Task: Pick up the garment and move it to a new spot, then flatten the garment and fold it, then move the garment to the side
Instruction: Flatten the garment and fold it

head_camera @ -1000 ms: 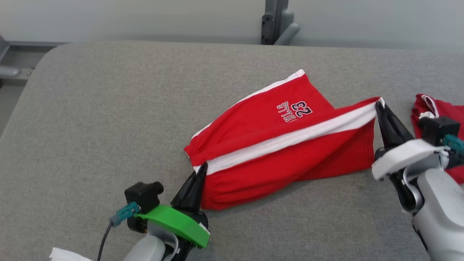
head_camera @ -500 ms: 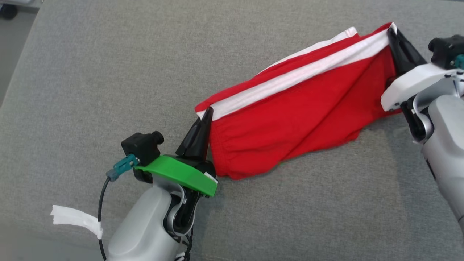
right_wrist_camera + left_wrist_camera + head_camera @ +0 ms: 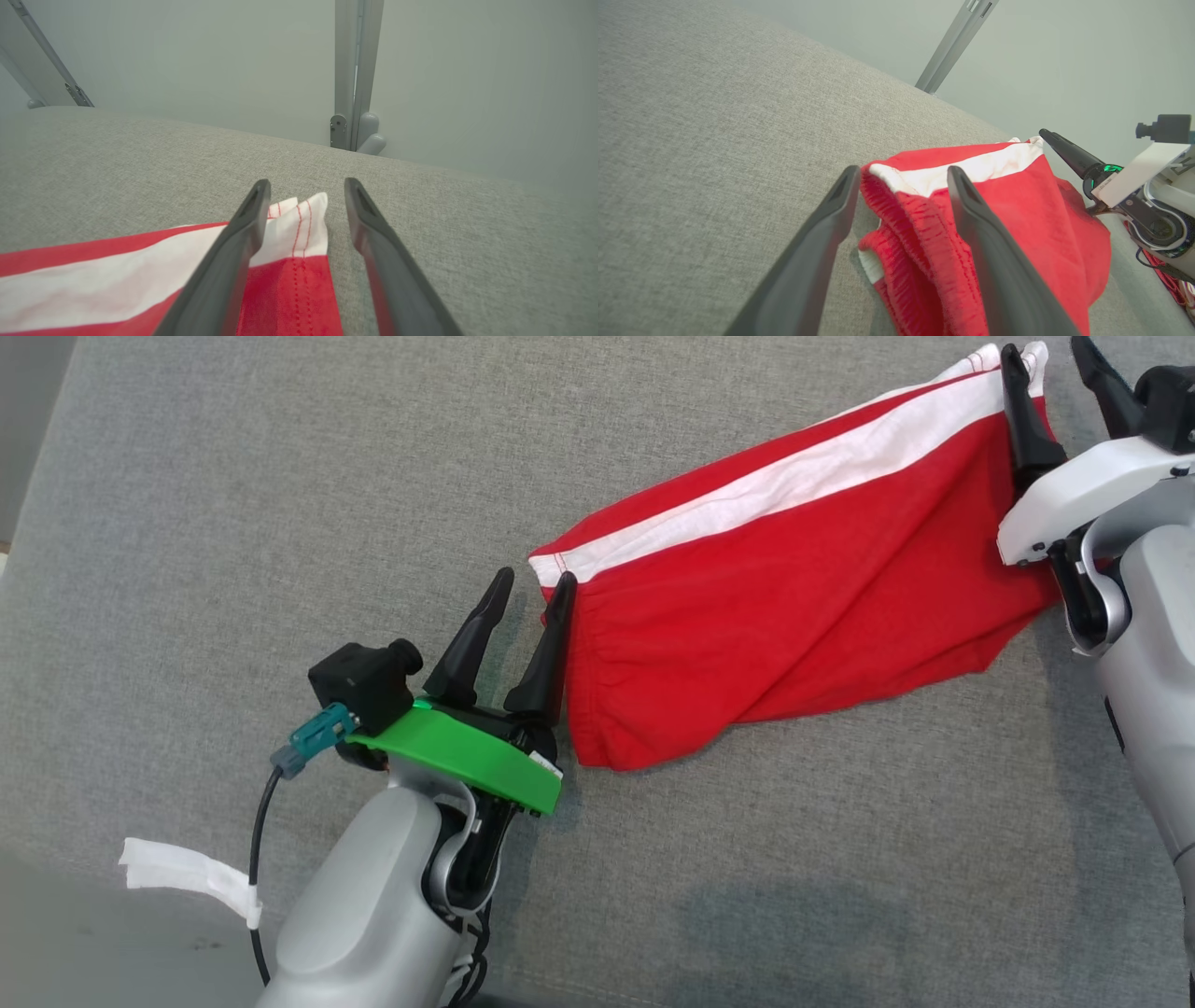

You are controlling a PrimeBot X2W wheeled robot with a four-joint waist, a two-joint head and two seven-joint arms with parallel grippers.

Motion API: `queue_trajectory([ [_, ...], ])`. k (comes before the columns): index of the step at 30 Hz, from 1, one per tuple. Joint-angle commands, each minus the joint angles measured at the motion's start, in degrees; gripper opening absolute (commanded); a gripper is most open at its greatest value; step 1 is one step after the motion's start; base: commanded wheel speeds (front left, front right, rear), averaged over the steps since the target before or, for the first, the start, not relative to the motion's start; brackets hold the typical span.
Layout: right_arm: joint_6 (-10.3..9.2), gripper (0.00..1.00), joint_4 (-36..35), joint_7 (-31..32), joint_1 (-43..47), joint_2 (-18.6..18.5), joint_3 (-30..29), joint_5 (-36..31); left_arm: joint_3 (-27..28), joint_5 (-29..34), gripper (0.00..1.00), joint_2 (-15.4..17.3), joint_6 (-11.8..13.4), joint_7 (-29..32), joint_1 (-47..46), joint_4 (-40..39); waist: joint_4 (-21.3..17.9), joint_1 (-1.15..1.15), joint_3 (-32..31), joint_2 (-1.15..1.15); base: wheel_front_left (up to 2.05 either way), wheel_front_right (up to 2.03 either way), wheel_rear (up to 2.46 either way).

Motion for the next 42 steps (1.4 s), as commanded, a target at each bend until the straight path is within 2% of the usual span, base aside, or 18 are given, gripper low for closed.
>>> queue_trajectory([
  [1, -0.09, 1.00, -1.16, -0.17, 1.52, 0.08, -1.12, -0.64, 0.73, 1.31, 1.00, 0.10, 0.17, 0.01, 0.71, -0.35, -0.84, -0.01, -0.78, 0.37, 0.00, 0.00, 0.00],
  [6, -0.09, 1.00, -5.85, -0.17, 5.62, 0.33, -3.87, -0.36, 3.74, 4.25, 1.00, 0.11, 0.17, 0.01, 3.23, -0.82, -2.23, -0.01, -2.57, 0.37, 0.00, 0.00, 0.00],
  [11, -0.09, 1.00, -6.85, -0.17, 13.00, 0.14, -2.67, 2.30, 6.40, 6.80, 1.00, 0.14, 0.17, 0.01, 6.61, -1.25, -3.30, -0.01, -4.68, 0.37, 0.00, 0.00, 0.00],
  [15, -0.09, 1.00, -4.62, -0.17, 15.94, 0.52, -0.95, 4.02, 7.18, 7.17, 1.00, 0.12, 0.17, 0.01, 8.38, -1.46, -3.58, -0.01, -5.49, 0.37, 0.00, 0.00, 0.00],
  [25, -0.04, 1.00, 1.90, 1.93, 14.98, 2.89, 3.90, 7.25, 7.47, 7.87, 1.00, 0.12, 0.17, 0.01, 9.88, -1.10, -2.57, -0.01, -6.34, 0.37, 0.00, 0.00, 0.00],
  [26, -0.04, 0.94, 2.44, 2.17, 15.01, 3.15, 4.52, 7.69, 7.44, 7.90, 1.00, 0.12, 0.17, 0.01, 10.03, -1.06, -2.43, -0.01, -6.53, 0.37, 0.00, 0.00, 0.00],
  [27, -0.04, 0.81, 2.96, 2.39, 15.13, 3.34, 5.03, 8.22, 7.47, 7.96, 1.00, 0.11, 0.17, 0.01, 10.20, -0.93, -2.33, -0.01, -6.81, 0.37, 0.00, 0.00, 0.00],
  [28, -0.04, 0.01, 3.45, 2.46, 15.27, 3.50, 5.38, 8.86, 7.53, 8.04, 1.00, 0.12, 0.17, 0.01, 10.39, -0.84, -2.29, -0.01, -7.11, 0.37, 0.00, 0.00, 0.00],
  [35, -0.07, 0.00, 5.38, 0.26, 17.01, 3.71, 3.79, 11.37, 8.51, 8.85, 1.00, 0.11, 0.17, 0.01, 12.95, -0.01, -3.66, -0.01, -11.00, 0.37, 0.00, 0.00, 0.00],
  [42, -0.08, 0.00, 1.29, -0.12, 24.57, 7.38, -0.81, 11.25, 9.82, 9.25, 1.00, 0.16, 0.17, 0.01, 18.23, 0.92, -8.24, -0.01, -18.20, 0.37, 0.00, 0.00, 0.00],
])
